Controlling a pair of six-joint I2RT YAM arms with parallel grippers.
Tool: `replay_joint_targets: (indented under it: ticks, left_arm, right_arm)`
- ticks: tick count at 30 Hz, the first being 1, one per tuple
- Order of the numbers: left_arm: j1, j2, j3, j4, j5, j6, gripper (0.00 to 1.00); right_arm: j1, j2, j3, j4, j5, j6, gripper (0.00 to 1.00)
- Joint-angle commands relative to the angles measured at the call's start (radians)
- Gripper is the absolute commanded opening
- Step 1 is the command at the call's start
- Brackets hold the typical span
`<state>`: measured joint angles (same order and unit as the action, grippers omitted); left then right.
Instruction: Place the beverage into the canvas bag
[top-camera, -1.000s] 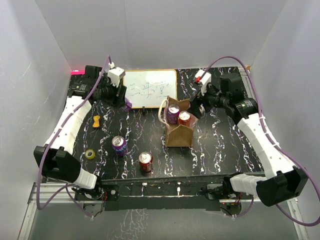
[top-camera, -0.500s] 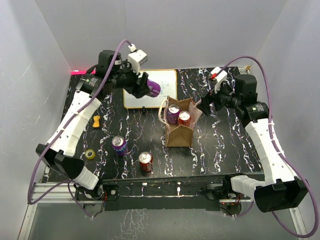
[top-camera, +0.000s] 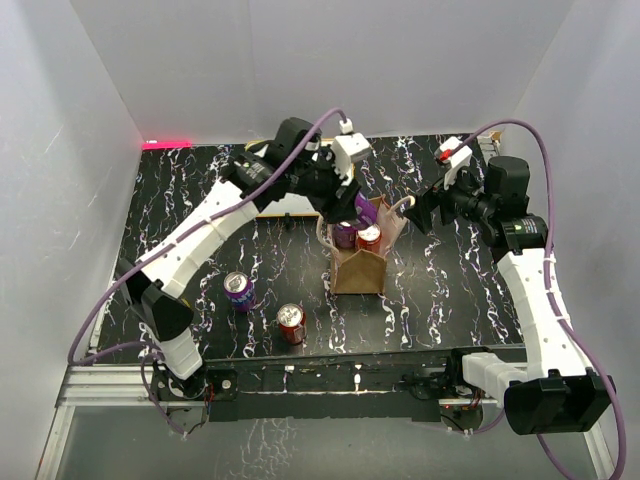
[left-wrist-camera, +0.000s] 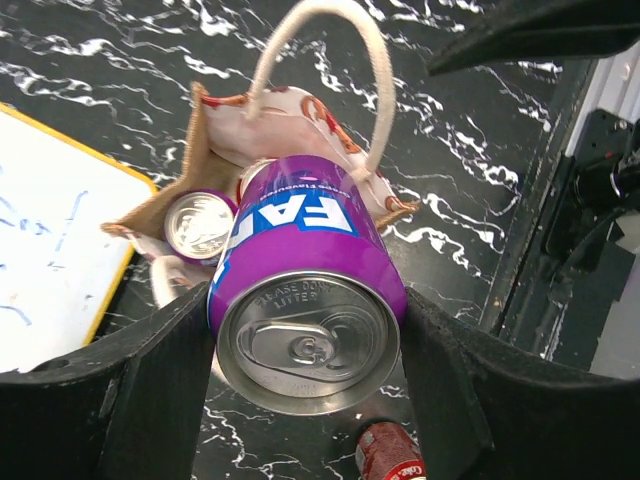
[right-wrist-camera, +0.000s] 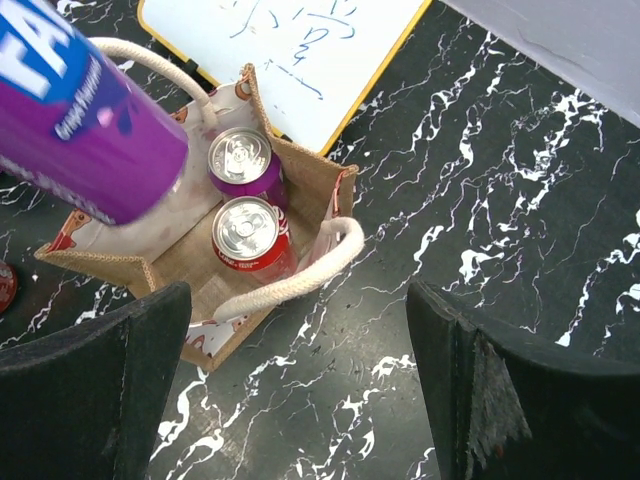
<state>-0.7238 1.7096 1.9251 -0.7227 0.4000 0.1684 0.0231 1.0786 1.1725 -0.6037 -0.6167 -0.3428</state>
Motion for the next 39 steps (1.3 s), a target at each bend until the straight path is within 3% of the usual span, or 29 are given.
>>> replay_joint_targets:
  ticks: [1,21,39]
  left_arm:
    - [-0.031,-0.012,0.019,0.029,-0.009,0.028,0.0]
    - [-0.047,0.124,0.01,-0.066,-0.115,0.04,0.0]
    - [-0.057,0.161,0.044,-0.154,-0.121,0.068,0.0]
  right_arm:
    - [-0.009,-0.034,-0.01,0.069,-0.029,0.011,0.92]
    - [-0.018,-0.049,-0.033,0.077,-0.065,0.024,0.93]
    - [-0.019,-0.047,-0.048,0.084,-0.066,0.022,0.94]
